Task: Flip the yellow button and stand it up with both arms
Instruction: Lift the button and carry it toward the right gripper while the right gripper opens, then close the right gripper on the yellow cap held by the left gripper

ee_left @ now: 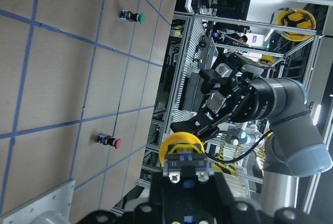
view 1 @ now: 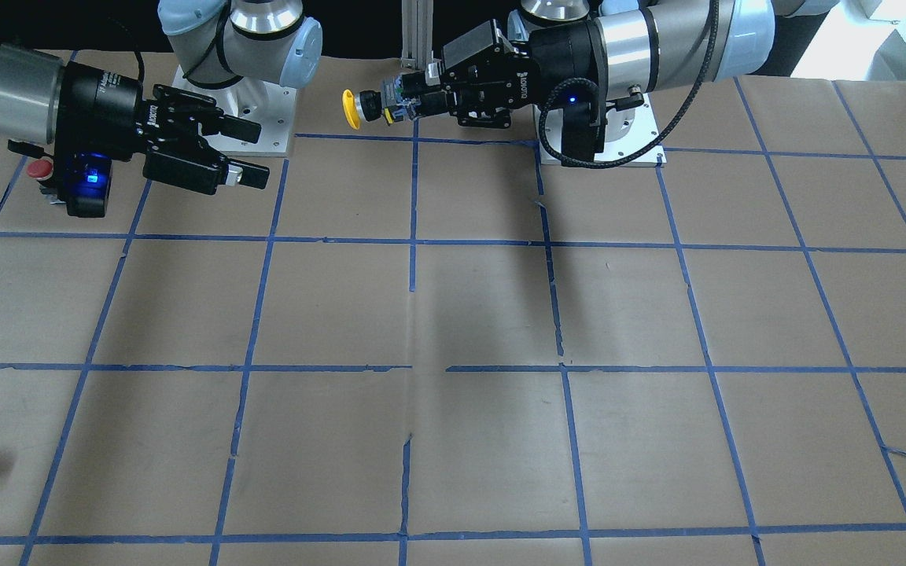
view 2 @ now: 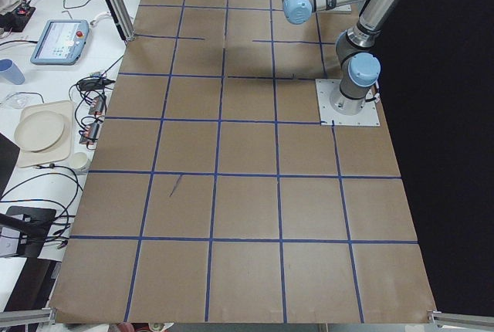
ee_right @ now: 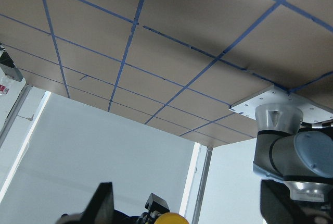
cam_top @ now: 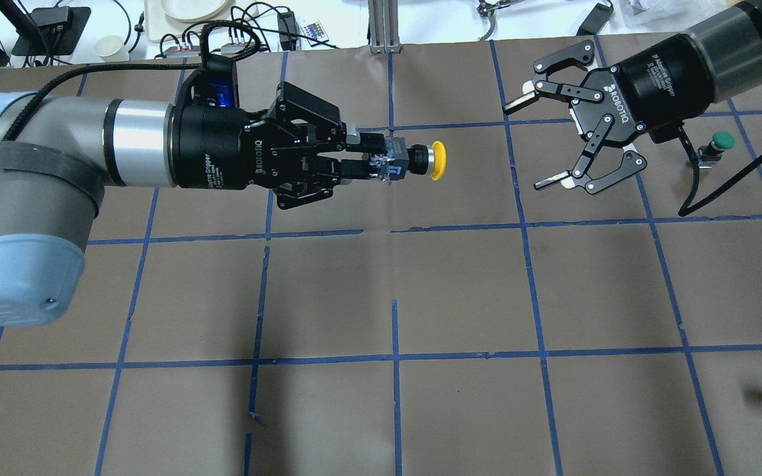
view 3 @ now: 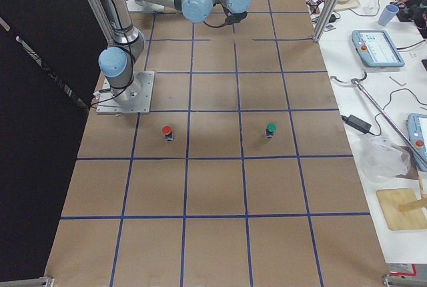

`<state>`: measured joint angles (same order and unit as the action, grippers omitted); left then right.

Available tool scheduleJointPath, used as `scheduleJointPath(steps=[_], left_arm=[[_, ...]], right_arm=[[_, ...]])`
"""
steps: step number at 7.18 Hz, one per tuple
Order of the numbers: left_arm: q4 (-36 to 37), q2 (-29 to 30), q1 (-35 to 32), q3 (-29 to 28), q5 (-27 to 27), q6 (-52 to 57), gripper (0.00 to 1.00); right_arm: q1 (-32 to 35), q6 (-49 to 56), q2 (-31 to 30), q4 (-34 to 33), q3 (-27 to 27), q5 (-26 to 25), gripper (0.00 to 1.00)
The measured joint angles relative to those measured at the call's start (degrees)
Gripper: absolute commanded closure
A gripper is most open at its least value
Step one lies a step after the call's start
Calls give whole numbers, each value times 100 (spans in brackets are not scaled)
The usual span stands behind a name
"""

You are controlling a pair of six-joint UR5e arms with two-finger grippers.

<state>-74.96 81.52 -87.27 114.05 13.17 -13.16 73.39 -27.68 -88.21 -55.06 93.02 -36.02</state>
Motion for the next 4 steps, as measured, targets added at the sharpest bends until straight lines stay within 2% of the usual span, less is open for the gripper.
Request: scheduleJointPath(steps=[2, 4], left_arm=[[685, 173, -117, 20, -90, -642, 100], [795, 209, -135, 30, -233, -788, 100]], right_arm=[[-62, 0, 6, 663, 1, 369, 0], [-35, 11, -53, 1206, 9, 678, 0]])
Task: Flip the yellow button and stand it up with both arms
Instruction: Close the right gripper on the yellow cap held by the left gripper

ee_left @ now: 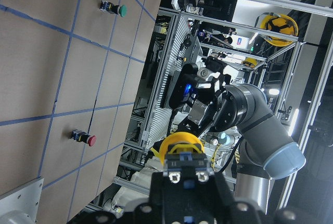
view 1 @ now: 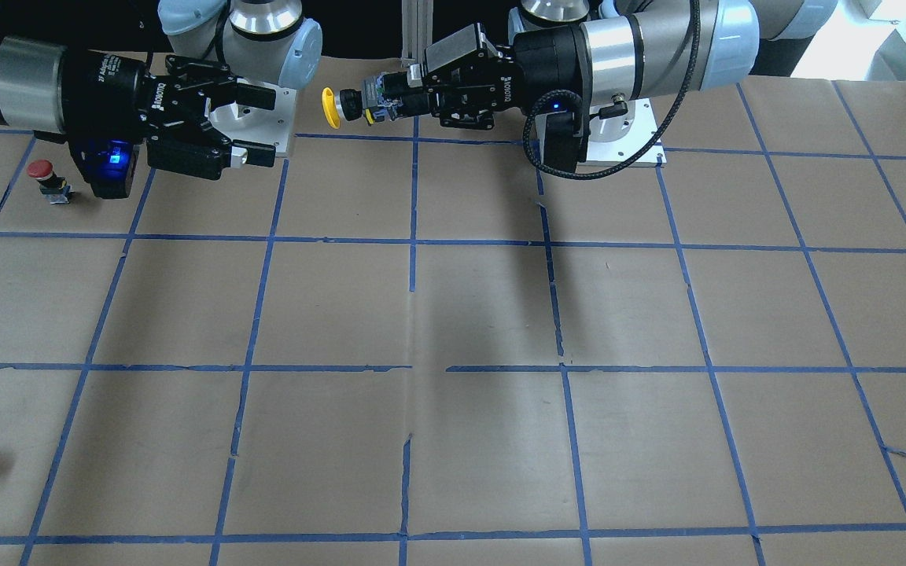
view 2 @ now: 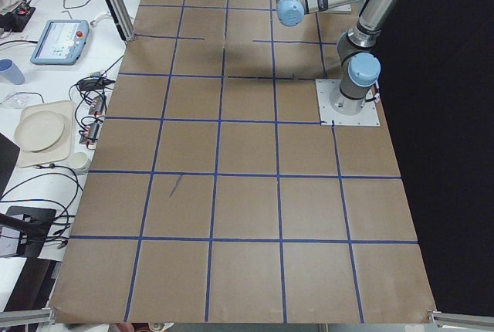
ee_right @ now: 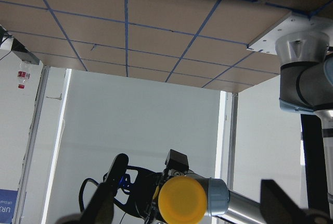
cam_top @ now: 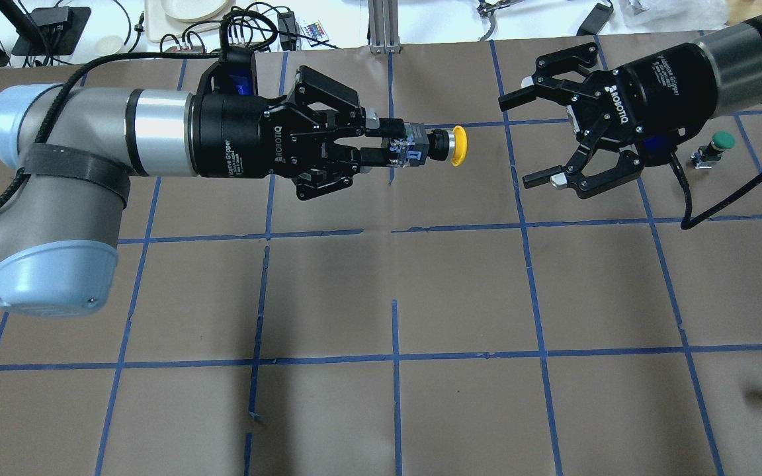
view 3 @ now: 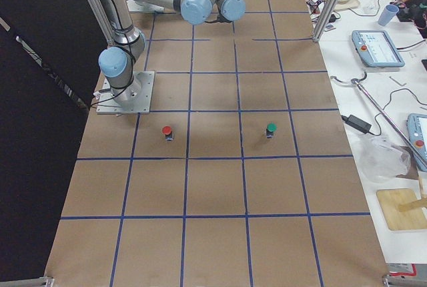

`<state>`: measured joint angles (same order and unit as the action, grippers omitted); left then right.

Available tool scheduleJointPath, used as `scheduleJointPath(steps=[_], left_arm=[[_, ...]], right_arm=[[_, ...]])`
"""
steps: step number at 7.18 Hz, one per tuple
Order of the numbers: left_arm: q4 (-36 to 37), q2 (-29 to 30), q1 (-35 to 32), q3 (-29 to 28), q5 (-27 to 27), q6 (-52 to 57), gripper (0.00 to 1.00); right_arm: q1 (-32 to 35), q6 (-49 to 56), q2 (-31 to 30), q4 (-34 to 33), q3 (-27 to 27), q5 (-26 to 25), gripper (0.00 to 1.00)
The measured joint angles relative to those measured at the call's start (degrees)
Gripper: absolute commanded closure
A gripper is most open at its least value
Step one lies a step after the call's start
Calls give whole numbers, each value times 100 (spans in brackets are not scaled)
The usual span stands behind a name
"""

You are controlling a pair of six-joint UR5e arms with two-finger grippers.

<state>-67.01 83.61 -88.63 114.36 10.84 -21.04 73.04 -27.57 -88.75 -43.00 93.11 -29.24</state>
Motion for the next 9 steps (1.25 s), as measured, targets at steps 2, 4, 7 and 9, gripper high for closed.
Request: scheduleJointPath(steps=[2, 4, 7, 9], left_arm=[[17, 9, -3, 22, -261, -4, 100], [25, 15, -1, 47, -343, -6, 100], [46, 16, 3, 54, -411, 11, 100], [53, 9, 3, 59, -407, 10, 100]], right_arm=[[143, 16, -42, 193, 11, 183, 0], [356, 3, -93, 276, 9, 222, 0], [418, 11, -135, 674, 1, 411, 0], [429, 12, -140, 717, -21, 674, 1]])
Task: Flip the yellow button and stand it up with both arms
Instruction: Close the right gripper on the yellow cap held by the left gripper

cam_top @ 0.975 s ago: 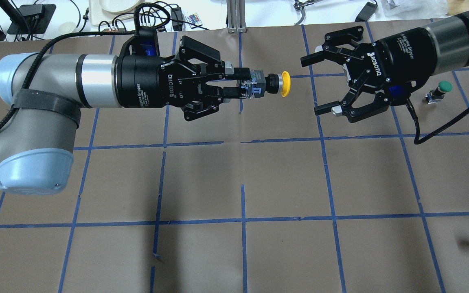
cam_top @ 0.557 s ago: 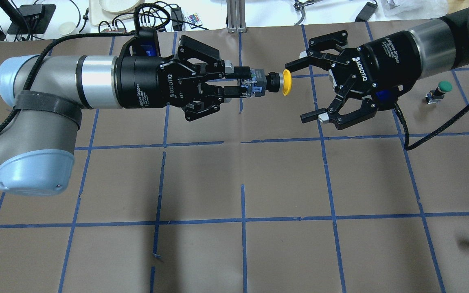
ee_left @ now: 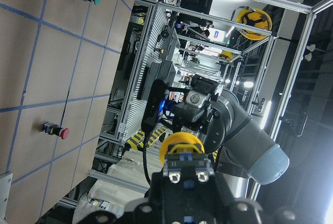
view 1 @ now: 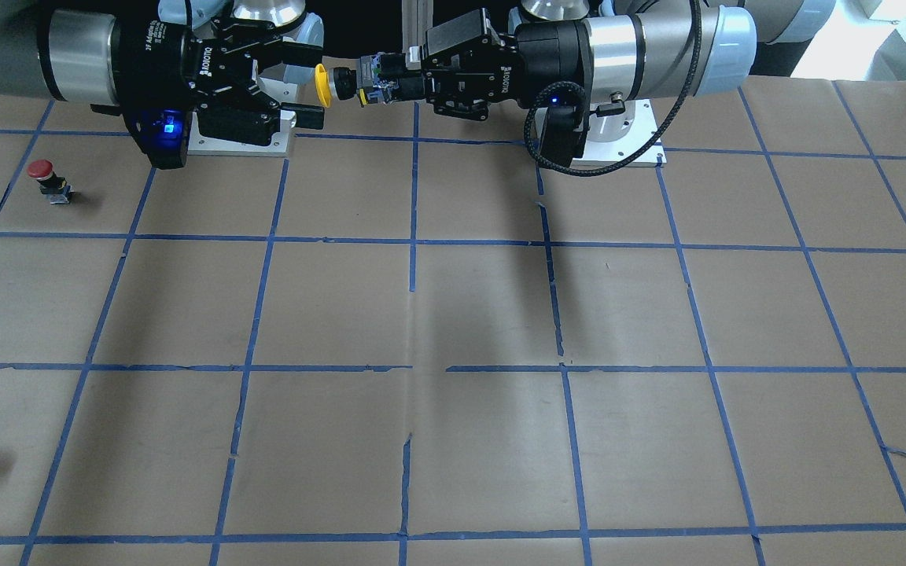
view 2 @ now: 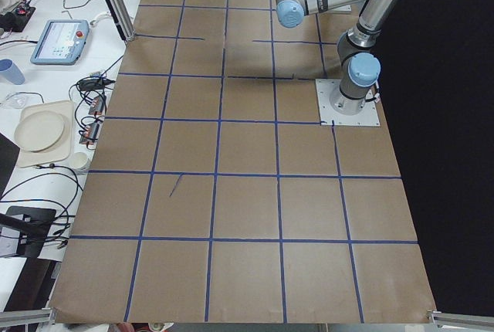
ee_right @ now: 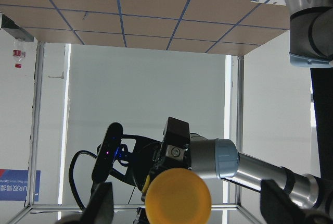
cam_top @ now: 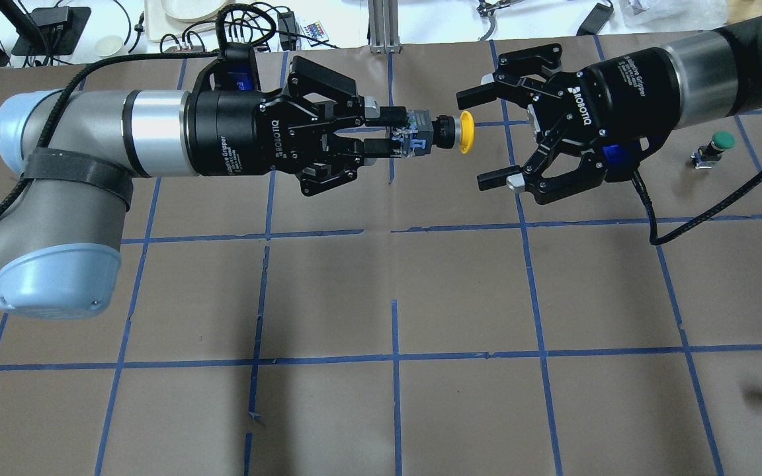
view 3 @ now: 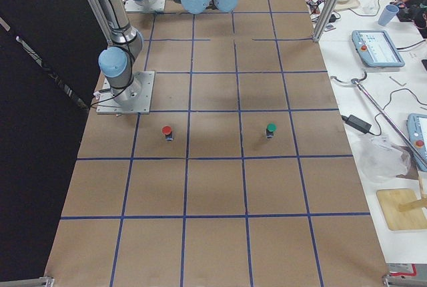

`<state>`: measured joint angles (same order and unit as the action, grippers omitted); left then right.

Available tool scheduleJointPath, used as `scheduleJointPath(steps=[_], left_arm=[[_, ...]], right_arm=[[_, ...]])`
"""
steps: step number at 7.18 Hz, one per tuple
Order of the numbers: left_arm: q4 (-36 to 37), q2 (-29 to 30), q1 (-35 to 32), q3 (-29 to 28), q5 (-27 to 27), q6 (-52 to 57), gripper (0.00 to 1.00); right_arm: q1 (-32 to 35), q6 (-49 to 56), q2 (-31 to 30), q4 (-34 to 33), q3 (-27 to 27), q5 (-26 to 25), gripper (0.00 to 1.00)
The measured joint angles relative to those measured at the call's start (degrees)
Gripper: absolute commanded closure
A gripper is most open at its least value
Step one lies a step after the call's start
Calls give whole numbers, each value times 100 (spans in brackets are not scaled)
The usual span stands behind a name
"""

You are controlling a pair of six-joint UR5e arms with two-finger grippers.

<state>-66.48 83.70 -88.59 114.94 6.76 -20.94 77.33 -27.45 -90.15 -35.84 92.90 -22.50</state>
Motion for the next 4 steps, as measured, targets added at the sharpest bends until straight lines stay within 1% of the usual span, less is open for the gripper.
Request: scheduleJointPath(steps=[1, 2, 3, 4], left_arm=[[2, -4, 0, 1, 9, -4, 100], [3, -11, 0, 2, 25, -10, 100], [3, -13, 0, 2, 41, -18, 100], [3, -13, 0, 2, 49, -22, 100]], right_arm=[[20, 11, 0, 11, 9, 35, 1], [45, 14, 1, 19, 19, 47, 3], [57, 17, 0, 21, 21, 51, 17], [60, 27, 0, 18, 20, 50, 35]])
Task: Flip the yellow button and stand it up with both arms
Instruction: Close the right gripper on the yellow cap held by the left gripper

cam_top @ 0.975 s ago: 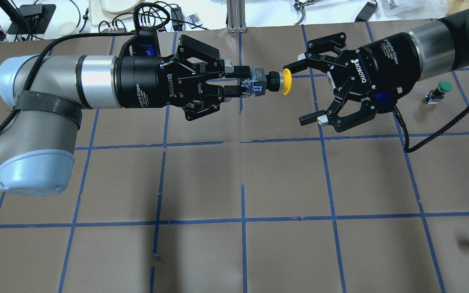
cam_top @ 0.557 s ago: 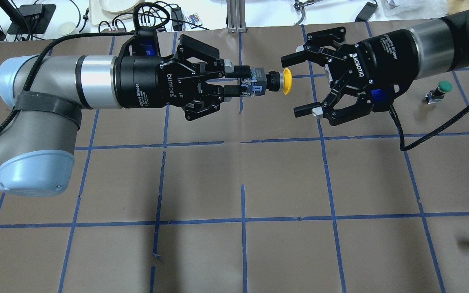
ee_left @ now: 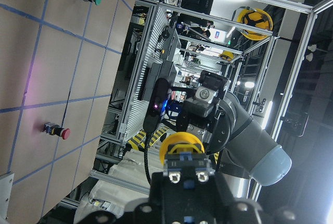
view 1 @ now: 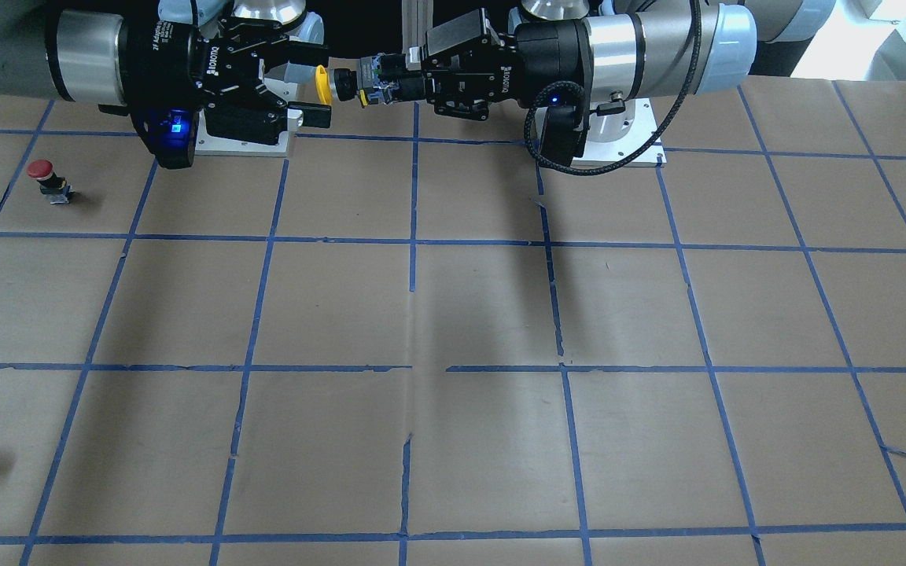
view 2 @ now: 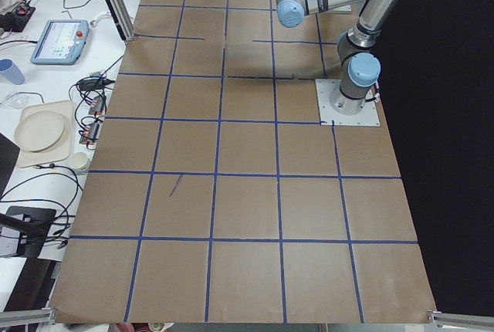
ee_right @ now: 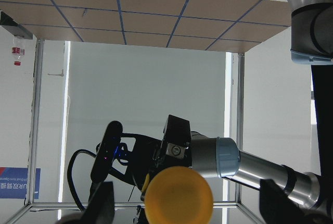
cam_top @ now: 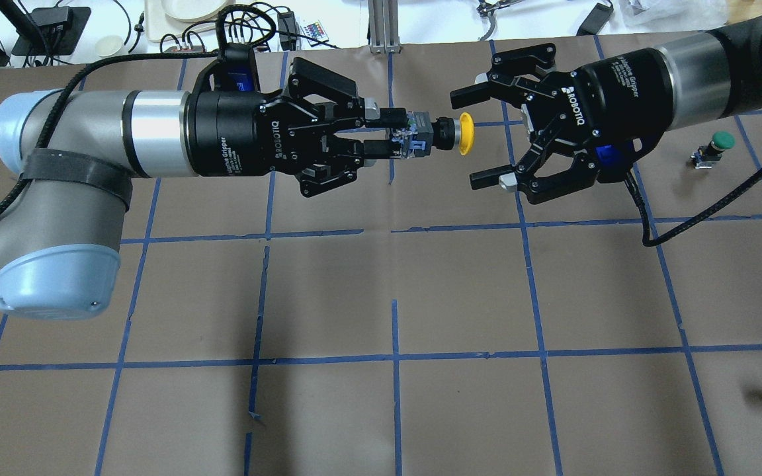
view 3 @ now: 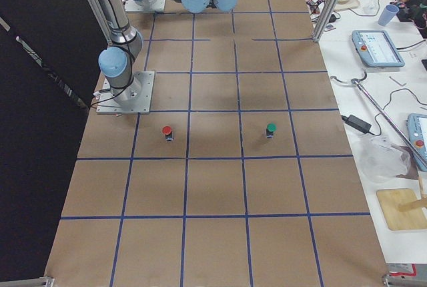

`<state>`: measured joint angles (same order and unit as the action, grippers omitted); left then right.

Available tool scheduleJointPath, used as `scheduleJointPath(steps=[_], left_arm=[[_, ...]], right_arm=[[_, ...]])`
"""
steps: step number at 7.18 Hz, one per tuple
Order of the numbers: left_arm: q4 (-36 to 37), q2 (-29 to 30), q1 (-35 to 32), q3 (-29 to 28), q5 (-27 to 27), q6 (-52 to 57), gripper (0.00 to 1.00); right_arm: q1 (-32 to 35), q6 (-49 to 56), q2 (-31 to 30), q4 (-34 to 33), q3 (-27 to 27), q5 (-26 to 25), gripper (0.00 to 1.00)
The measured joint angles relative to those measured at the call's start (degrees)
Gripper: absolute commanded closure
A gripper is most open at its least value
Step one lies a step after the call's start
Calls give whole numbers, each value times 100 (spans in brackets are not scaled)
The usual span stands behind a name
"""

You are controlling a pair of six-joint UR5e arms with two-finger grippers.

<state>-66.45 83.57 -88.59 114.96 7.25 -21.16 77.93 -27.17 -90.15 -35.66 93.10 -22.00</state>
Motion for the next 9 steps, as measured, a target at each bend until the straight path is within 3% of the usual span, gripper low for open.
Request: scheduleJointPath(steps=[2, 5, 8, 9], left_arm=[[-1, -4, 0, 0, 6, -2, 100], [0, -10, -3, 0, 8, -16, 97], [8, 8, -2, -9, 15, -21, 1], [11, 10, 7, -17, 21, -32, 1]], right_arm=[[2, 16, 13, -2, -2, -4, 71], [-23, 19, 21, -9, -11, 0, 90], [-39, 19, 15, -3, -32, 1, 92], [-45, 19, 17, -3, -46, -2, 92]])
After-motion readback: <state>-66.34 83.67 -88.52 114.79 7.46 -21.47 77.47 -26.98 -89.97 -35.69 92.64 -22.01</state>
